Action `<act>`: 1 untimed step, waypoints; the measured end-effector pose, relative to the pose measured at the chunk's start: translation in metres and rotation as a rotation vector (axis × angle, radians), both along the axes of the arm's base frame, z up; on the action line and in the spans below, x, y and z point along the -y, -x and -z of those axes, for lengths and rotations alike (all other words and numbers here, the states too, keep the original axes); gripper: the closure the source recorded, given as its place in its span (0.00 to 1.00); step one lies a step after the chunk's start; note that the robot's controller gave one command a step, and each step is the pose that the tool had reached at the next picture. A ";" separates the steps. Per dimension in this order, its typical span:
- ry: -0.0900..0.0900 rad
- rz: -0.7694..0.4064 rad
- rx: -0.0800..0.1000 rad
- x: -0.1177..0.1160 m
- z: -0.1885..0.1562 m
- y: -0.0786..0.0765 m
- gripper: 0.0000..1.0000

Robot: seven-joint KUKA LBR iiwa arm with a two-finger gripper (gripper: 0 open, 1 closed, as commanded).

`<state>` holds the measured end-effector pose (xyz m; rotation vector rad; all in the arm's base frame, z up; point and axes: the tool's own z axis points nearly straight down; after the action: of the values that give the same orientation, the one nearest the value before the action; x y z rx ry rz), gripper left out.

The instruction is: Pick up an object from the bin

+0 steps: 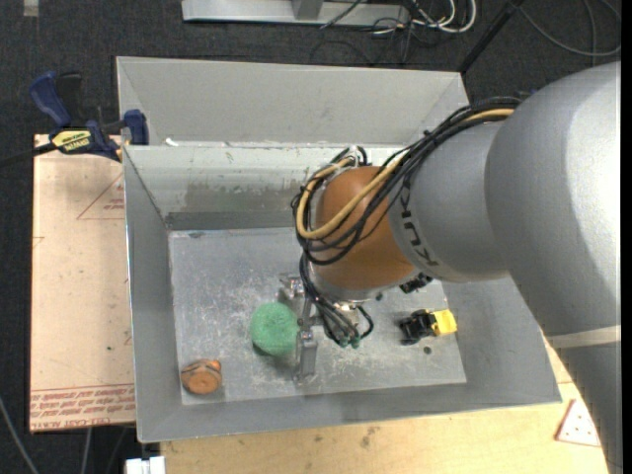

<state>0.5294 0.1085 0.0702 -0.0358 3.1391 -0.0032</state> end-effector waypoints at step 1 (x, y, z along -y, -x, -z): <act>-0.004 -0.104 0.001 -0.026 0.000 -0.021 1.00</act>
Offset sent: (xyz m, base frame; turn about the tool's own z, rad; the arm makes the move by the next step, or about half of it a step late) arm 0.0000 0.0000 0.0000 0.0000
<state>0.5507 0.1346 0.0702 -0.1989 3.1320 0.0032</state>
